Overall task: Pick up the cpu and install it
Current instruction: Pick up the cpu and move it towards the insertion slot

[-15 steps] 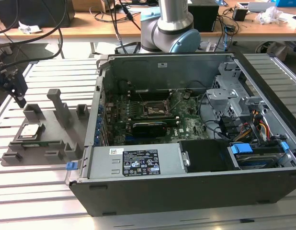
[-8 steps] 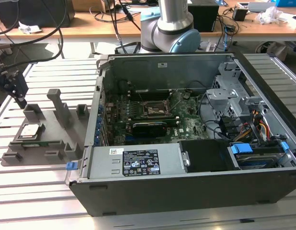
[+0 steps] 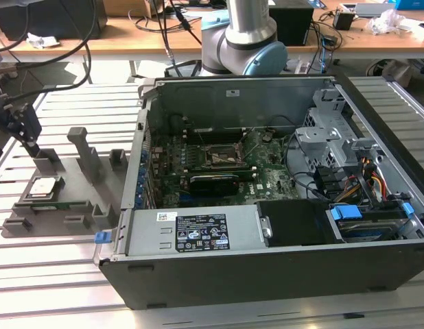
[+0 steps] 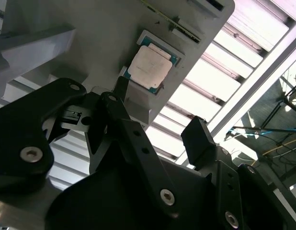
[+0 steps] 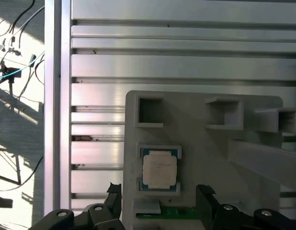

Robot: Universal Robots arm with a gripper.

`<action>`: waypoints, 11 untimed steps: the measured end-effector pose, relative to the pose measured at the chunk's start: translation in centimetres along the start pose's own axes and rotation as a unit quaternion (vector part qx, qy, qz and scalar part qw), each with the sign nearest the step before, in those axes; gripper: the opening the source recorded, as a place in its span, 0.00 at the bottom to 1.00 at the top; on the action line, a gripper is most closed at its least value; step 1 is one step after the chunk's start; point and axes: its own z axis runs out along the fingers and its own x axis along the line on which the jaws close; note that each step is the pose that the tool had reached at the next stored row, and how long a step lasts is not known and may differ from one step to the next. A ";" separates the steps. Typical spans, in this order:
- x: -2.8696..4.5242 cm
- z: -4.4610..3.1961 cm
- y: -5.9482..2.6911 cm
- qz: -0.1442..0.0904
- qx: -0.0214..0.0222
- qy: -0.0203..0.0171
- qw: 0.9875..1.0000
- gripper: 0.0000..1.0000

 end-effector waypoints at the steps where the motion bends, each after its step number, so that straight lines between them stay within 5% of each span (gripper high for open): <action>1: 0.00 0.06 0.00 0.000 0.000 0.000 1.000 0.72; 11: 0.02 0.63 0.00 0.000 0.000 0.000 1.000 0.72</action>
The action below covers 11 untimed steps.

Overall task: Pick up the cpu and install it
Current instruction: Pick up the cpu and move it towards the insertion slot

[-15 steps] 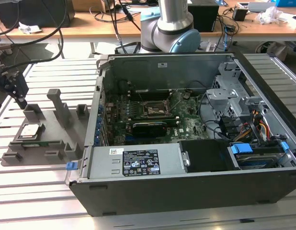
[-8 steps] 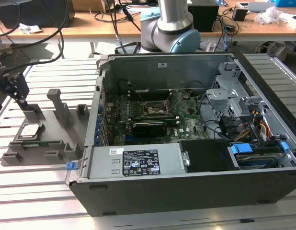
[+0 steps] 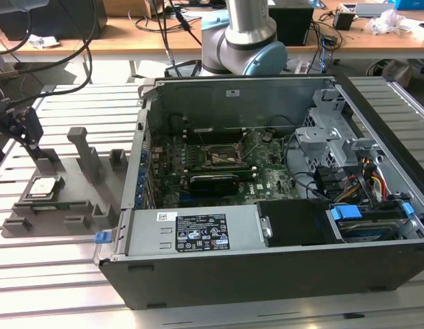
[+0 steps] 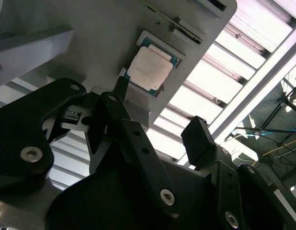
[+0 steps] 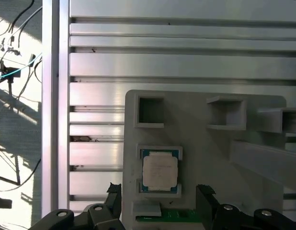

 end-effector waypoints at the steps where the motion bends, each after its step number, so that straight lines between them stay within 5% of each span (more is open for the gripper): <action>1: 0.00 0.06 0.00 0.000 0.000 0.000 1.000 0.72; 11: 0.01 0.59 0.00 0.000 0.000 0.000 1.000 0.72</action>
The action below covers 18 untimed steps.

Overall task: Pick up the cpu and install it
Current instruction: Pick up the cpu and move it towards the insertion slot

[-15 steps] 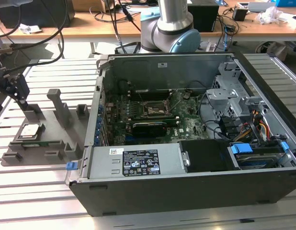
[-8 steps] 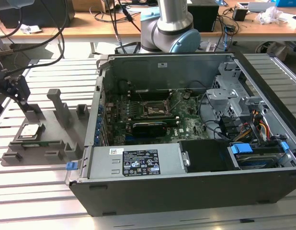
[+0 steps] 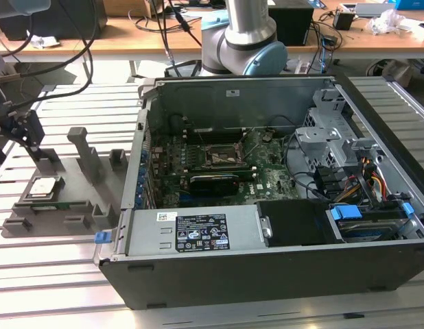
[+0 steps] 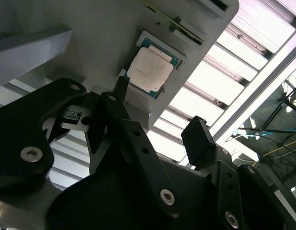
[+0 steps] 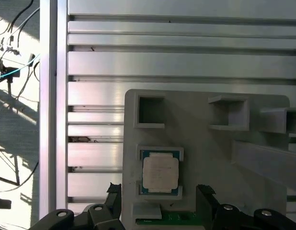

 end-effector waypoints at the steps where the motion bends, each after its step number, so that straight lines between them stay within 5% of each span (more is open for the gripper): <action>1: 0.00 0.23 0.00 0.000 0.000 0.000 1.000 0.72; 18: -0.02 1.88 0.15 0.000 0.000 0.000 1.000 0.72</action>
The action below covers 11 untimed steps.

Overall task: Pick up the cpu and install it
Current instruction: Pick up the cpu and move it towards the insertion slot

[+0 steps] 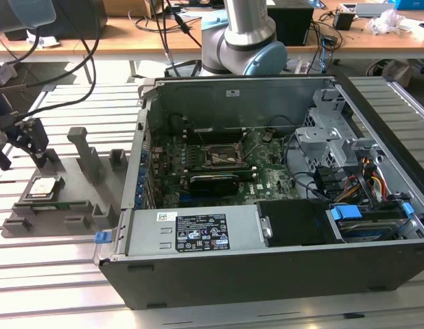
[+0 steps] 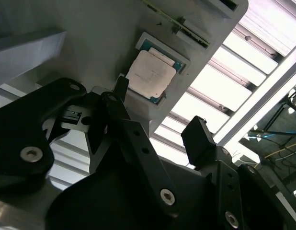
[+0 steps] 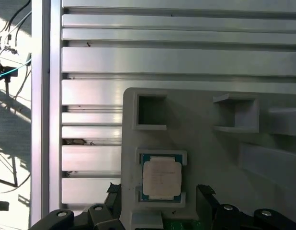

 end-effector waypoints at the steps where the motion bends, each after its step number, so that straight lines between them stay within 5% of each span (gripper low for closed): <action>1: -0.07 0.11 0.09 0.000 0.000 0.000 1.000 0.72; 7: -0.30 0.86 0.60 -0.001 0.003 0.000 1.000 0.72; 11: -0.43 1.42 0.76 -0.002 0.011 0.000 1.000 0.72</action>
